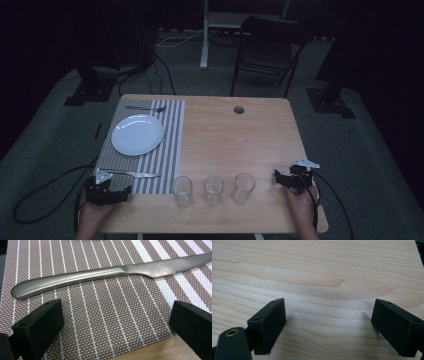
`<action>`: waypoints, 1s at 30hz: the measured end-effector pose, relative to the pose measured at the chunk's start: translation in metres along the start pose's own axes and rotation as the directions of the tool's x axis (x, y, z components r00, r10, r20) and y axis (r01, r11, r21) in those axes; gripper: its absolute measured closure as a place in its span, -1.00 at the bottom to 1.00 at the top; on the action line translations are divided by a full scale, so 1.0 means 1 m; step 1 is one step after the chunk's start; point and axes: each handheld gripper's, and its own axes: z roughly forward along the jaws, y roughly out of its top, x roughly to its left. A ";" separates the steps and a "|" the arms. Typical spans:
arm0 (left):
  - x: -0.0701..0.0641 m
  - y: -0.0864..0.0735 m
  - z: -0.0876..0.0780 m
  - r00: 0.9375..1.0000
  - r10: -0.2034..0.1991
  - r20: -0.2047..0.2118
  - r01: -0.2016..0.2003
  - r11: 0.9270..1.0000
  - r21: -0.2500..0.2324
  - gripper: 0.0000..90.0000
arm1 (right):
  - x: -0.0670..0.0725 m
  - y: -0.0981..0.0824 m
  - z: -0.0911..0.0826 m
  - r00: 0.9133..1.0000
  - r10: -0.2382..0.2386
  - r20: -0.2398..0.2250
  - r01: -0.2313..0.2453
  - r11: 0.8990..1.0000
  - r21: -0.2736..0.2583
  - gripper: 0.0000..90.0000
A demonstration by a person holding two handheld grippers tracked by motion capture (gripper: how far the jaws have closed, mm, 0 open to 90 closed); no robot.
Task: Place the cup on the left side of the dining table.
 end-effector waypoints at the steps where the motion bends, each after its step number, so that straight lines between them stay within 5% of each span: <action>1: 0.000 0.001 0.000 1.000 0.002 0.004 -0.002 1.000 0.007 -1.00 | 0.000 0.000 0.000 1.000 0.000 0.000 0.000 1.000 0.001 -0.73; 13: -0.004 0.005 -0.008 0.998 0.035 0.050 -0.035 0.999 -0.004 -0.99 | 0.000 -0.001 0.000 1.000 -0.001 0.000 0.001 1.000 -0.001 -0.73; 21: -0.010 0.009 -0.014 0.986 0.087 0.144 -0.084 0.996 -0.022 -0.99 | 0.000 -0.001 0.000 1.000 -0.001 0.000 0.001 1.000 -0.001 -0.73; 30: -0.022 0.015 -0.023 0.978 0.131 0.161 -0.124 0.991 -0.048 -1.00 | 0.000 -0.001 0.000 1.000 -0.001 0.001 0.001 1.000 -0.001 -0.73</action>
